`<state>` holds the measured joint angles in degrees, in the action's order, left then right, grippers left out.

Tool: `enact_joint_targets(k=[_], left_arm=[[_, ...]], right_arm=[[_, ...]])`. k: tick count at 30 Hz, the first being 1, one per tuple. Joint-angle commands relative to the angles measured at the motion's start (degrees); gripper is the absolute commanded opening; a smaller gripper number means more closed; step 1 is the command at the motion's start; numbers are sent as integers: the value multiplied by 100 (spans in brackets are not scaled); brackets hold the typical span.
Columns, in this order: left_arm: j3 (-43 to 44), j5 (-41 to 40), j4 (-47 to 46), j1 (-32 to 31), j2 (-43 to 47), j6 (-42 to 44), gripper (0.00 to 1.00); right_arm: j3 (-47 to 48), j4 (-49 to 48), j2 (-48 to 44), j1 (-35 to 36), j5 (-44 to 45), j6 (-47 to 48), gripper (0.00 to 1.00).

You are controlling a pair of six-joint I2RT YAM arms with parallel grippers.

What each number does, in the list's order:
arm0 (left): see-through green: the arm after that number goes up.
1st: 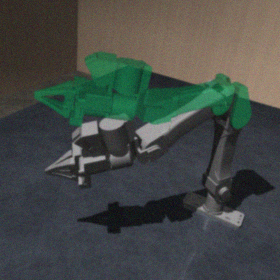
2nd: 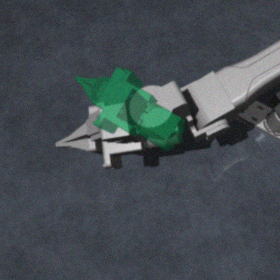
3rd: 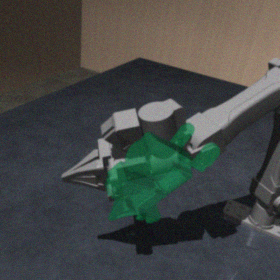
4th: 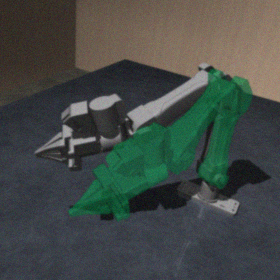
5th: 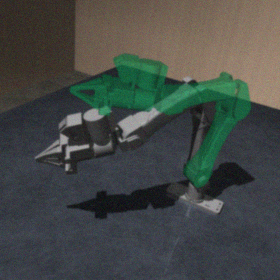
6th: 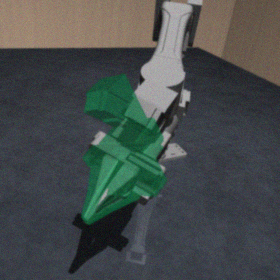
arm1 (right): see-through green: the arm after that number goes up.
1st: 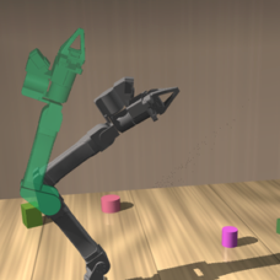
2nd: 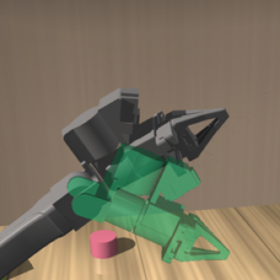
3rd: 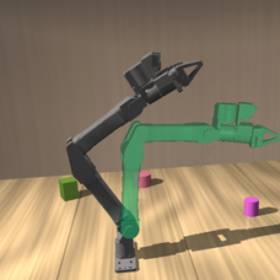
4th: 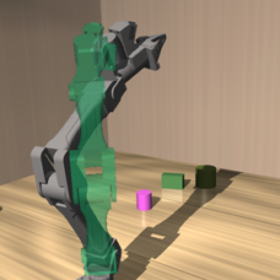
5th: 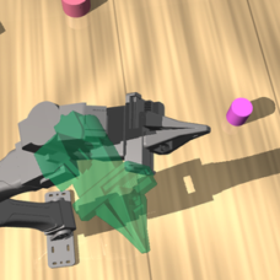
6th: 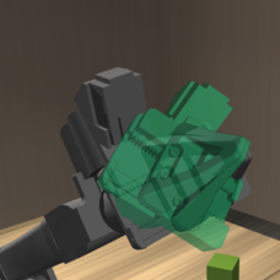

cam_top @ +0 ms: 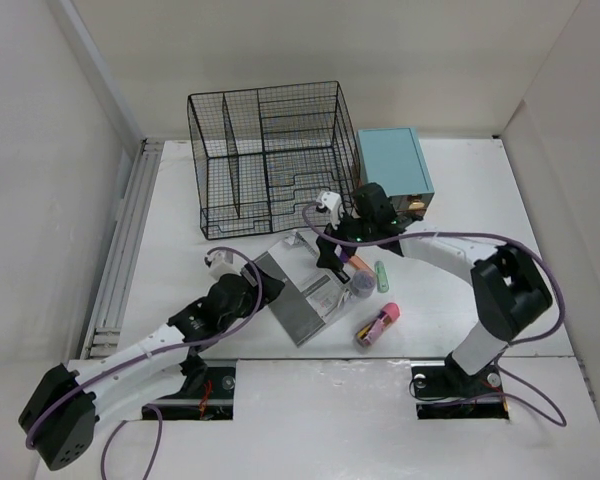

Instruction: Organize the desk

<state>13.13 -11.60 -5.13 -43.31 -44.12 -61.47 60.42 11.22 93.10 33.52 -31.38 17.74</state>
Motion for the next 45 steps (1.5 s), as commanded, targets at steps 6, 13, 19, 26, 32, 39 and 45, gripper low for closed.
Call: enact_joint_targets(k=[6, 13, 19, 26, 32, 39, 45], left_arm=[[50, -238, -111, -108, 61, -312, 69], [-3, -238, -7, -160, 123, -365, 69], [-3, -238, -76, -160, 71, -365, 69], [-56, -62, -304, -160, -342, -313, 71], [-56, 114, -419, -160, -633, -260, 71], [-56, 219, -656, -213, -1054, -260, 71], [-56, 272, -718, -266, -1178, -260, 71]], right_arm=[[698, -744, 751, 225, 597, -832, 99], [953, -859, 1306, 331, 729, -1079, 99], [1120, -859, 1588, 331, 624, -1263, 98], [1060, -859, 1773, 384, 194, -1317, 88], [936, -859, 1659, 436, -9, -1194, 64], [875, -859, 1553, 436, -255, -1194, 24], [813, -745, 1422, 436, -561, -1141, 0]])
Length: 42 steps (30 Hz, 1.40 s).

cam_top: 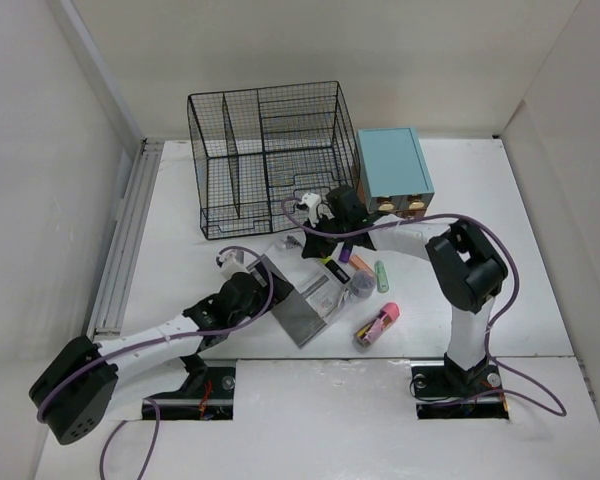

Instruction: Organize the desk

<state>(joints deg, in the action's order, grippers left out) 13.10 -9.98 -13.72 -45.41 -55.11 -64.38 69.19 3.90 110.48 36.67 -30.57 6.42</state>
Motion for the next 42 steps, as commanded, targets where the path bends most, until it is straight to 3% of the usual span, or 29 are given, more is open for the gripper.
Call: enact_joint_targets(k=[1, 7, 15, 22, 26, 30, 32, 33, 34, 38, 40, 42], left_arm=[[-53, 110, 141, -56, -79, 31, 72], [-1, -215, 913, -56, 843, 31, 74], [-80, -628, 1854, -56, 2100, -259, 90], [-562, -505, 925, -56, 2110, -234, 90], [-853, -382, -199, -56, 1969, 153, 90], [-1274, -40, -1822, -56, 1750, 557, 81], [-1406, 215, -2317, -56, 1688, 733, 69], [-1468, 381, -2720, -56, 1627, 734, 59], [-1538, 461, -2881, -56, 1626, 812, 59], [-1592, 891, -3453, -56, 1574, 1006, 28], [-1592, 1058, -3559, -56, 1574, 1059, 2], [-1592, 1252, -3507, -56, 1696, 1059, 0]], right_arm=[[-11, 40, -368, 122, -704, -9, 0], [112, 295, -1009, 69, -1380, 176, 0], [-80, 295, -1801, -362, -2348, 229, 0], [-213, 295, -2004, -546, -3349, 168, 0], [-265, 295, -1934, -599, -3947, 45, 0], [-265, 295, -1819, -652, -4519, 44, 0], [-265, 295, -1758, -704, -4756, 44, 0], [-265, 295, -1758, -705, -4887, 44, 0], [-265, 295, -1758, -705, -4889, 44, 0], [-265, 295, -1705, -705, -5020, 44, 0], [-265, 295, -1705, -705, -5020, 44, 0], [-265, 295, -1705, -705, -5020, 44, 0]])
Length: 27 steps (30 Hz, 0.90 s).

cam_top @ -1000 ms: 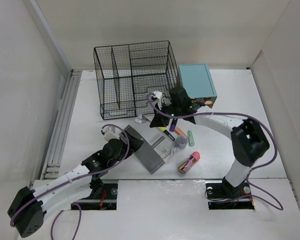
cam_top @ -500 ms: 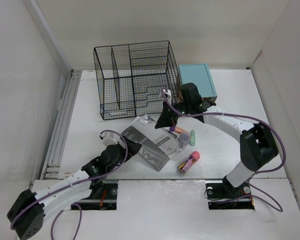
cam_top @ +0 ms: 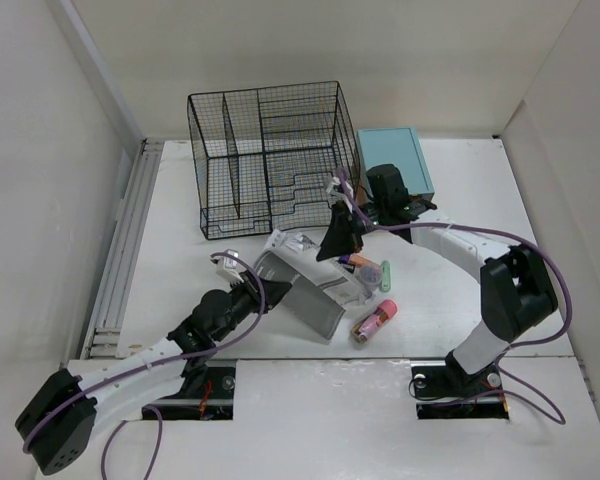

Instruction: Organize the desk

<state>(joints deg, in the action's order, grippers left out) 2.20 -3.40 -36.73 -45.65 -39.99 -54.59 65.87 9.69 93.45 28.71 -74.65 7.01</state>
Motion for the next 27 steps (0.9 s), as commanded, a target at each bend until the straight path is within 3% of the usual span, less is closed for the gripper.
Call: enact_joint_targets(k=[1, 2, 4, 7, 8, 9, 11, 15, 19, 23, 27], left_arm=[[-449, 673, -1205, -32, 245, 80, 0], [-387, 726, -1013, -32, 481, 80, 0], [-247, 727, -584, -32, 824, 133, 0], [332, 534, 716, -32, 1702, 456, 0], [543, 429, 1103, -84, 1922, 562, 0], [1041, 315, 1855, -85, 2290, 676, 0], [1658, -142, 2580, -85, 2521, 1097, 0], [3293, -1257, 3856, -85, 2409, 1652, 0], [4805, -2313, 4542, -85, 1610, 2248, 0], [6642, -3165, 5096, -85, 143, 2971, 0], [7873, -3974, 5264, 125, -1289, 4259, 0]], right_arm=[[67, -284, -2, 30, -612, -15, 37], [136, -284, -2, 29, -612, -15, 58], [137, -179, -186, -40, -446, 47, 84], [312, 128, -555, -312, -60, 476, 100], [435, 791, -634, -365, 98, 747, 100], [801, 1284, -687, -418, 274, 1585, 100], [1111, 2129, -854, -602, 749, 2084, 100], [1463, 2265, -1346, -1112, 1478, 2156, 100], [1578, 2143, -1917, -1718, 1884, 2008, 100], [1061, 1791, -2409, -2211, 1779, 1779, 100], [779, 1588, -2753, -2536, 1639, 1664, 100]])
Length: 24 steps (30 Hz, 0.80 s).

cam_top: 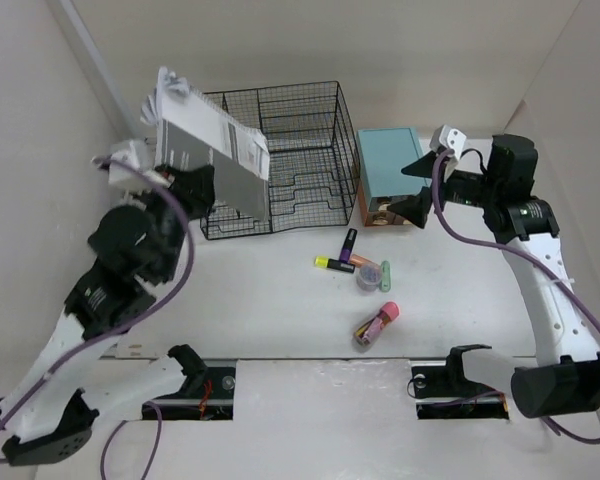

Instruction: Organize the desk

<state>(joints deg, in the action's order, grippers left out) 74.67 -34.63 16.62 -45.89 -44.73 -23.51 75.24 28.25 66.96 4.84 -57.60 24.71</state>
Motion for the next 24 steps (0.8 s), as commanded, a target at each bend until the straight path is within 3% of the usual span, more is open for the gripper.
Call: enact_joint_targets(k=[1, 7, 14, 24], left_arm=[[836, -852, -10, 281, -1096, 1303, 0], [1778, -264, -272, 1485, -2584, 2103, 0], [2165, 298, -835, 1715, -3480, 2623, 0], [2551, 606, -1021, 1846, -4086, 2615, 0]], right_arm=[[-159, -267, -165, -298, -171, -159, 100], [-352, -162, -349, -607, -445, -159, 100], [-414, -162, -298, -660, -445, -159, 100], [-467, -162, -245, -660, -497, -54, 100]])
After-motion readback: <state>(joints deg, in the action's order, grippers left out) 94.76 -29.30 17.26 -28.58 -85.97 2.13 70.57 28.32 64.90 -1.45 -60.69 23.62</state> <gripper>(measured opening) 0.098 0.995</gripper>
